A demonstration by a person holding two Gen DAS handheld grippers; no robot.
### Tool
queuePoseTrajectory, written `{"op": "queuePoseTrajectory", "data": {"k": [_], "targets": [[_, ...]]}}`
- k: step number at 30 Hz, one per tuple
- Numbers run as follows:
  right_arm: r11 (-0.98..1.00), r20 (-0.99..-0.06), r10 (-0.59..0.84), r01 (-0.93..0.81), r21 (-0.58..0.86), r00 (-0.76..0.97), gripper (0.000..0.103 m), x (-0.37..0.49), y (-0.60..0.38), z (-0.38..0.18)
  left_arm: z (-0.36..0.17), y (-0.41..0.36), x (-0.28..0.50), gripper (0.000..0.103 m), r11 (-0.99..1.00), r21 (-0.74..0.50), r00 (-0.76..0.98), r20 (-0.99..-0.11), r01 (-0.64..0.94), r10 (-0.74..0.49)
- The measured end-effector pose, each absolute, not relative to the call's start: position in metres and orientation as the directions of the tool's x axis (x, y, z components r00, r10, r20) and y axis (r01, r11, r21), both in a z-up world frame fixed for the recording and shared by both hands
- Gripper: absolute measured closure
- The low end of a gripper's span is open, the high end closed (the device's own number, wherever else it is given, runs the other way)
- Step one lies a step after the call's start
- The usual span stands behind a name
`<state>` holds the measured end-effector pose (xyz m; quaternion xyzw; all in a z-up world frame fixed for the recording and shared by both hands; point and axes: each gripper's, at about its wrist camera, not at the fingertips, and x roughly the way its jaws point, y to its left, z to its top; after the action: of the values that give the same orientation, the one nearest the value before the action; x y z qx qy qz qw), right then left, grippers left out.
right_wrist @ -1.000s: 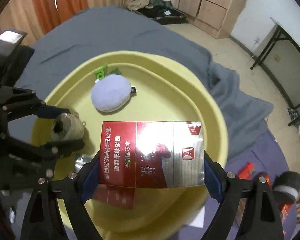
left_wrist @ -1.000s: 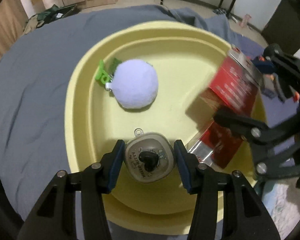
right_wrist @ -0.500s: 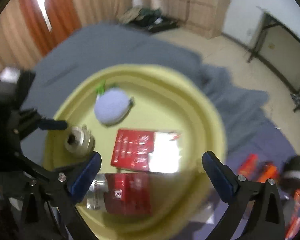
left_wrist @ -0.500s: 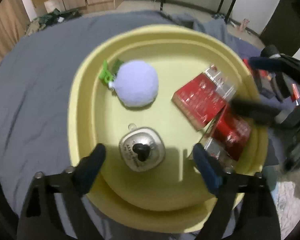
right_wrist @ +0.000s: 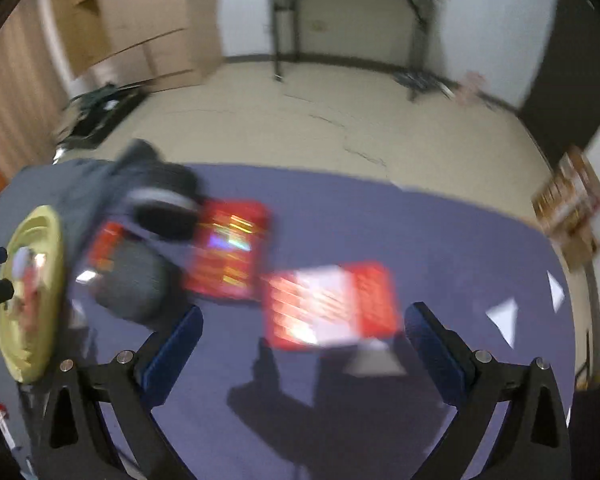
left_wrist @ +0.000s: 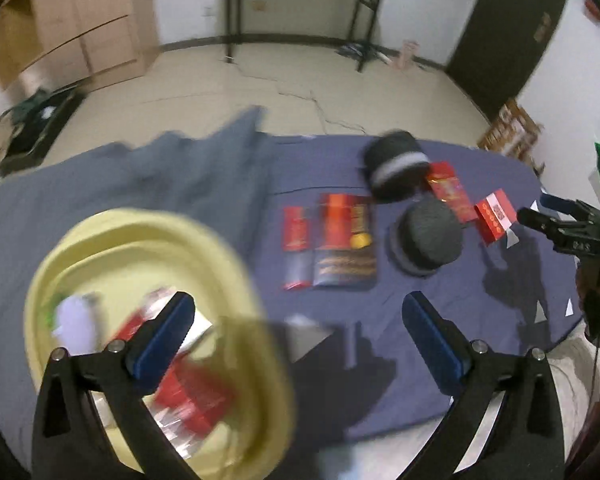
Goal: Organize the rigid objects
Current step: 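Move the dark red pack with the left tool while the right tool moves the red-white pack to tray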
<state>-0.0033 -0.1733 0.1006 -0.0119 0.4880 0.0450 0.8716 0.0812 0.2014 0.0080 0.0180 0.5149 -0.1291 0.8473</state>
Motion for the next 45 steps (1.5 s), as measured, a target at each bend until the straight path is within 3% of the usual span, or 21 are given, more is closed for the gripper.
{"op": "queuePoseTrajectory", "data": {"k": [8,12,19,20,22,23,24,30,33,36,41,45], "targets": [[0.988,-0.855,0.148,-0.103,0.112,0.497,0.000,0.007,-0.204,0.072,-0.036,0.144,0.119,0.000,0.963,-0.010,0.378,-0.919,0.269,-0.115],[0.989,-0.874,0.109,-0.141,0.047,0.473,0.000,0.020,-0.188,0.049,-0.046,0.140,0.127,0.000,0.961,0.040,0.376,-0.924,0.272,-0.068],[0.989,-0.887,0.058,-0.145,-0.009,0.457,0.000,0.031,-0.181,0.028,-0.057,0.137,0.133,0.002,0.965,0.014,0.372,-0.924,0.262,-0.088],[0.991,-0.890,0.056,-0.137,-0.007,0.453,0.000,0.033,-0.183,0.025,-0.059,0.136,0.135,0.006,0.967,0.021,0.370,-0.926,0.255,-0.077],[0.990,-0.887,0.061,-0.139,-0.003,0.457,0.000,0.038,-0.183,0.021,-0.060,0.137,0.138,0.031,0.971,0.014,0.372,-0.925,0.237,-0.078],[0.989,-0.879,0.064,-0.145,-0.006,0.472,0.003,0.038,-0.183,0.021,-0.058,0.137,0.138,0.040,0.975,0.030,0.394,-0.917,0.221,-0.061],[0.988,-0.872,0.062,-0.151,-0.014,0.486,0.013,0.038,-0.182,0.021,-0.058,0.139,0.137,0.045,0.976,0.031,0.404,-0.913,0.213,-0.060],[0.988,-0.853,0.068,-0.156,-0.016,0.518,0.013,0.024,-0.180,0.032,-0.038,0.156,0.136,0.045,0.981,-0.085,0.407,-0.901,0.173,-0.150],[0.984,-0.827,0.092,-0.176,-0.009,0.555,0.013,0.011,-0.177,0.060,-0.001,0.180,0.123,0.045,0.975,-0.160,0.452,-0.866,0.157,-0.215],[0.966,-0.799,0.130,-0.257,-0.031,0.587,0.013,-0.002,-0.150,0.094,0.036,0.217,0.109,0.045,0.979,-0.151,0.505,-0.840,0.138,-0.201],[0.873,-0.767,0.310,-0.487,-0.003,0.561,0.013,-0.035,-0.046,0.139,0.069,0.314,0.092,0.045,0.999,-0.023,0.537,-0.843,0.036,-0.038],[0.770,-0.775,0.419,-0.637,0.027,0.473,0.013,-0.061,0.049,0.139,0.053,0.371,0.082,0.045,0.998,0.050,0.488,-0.871,-0.029,0.058]]}}
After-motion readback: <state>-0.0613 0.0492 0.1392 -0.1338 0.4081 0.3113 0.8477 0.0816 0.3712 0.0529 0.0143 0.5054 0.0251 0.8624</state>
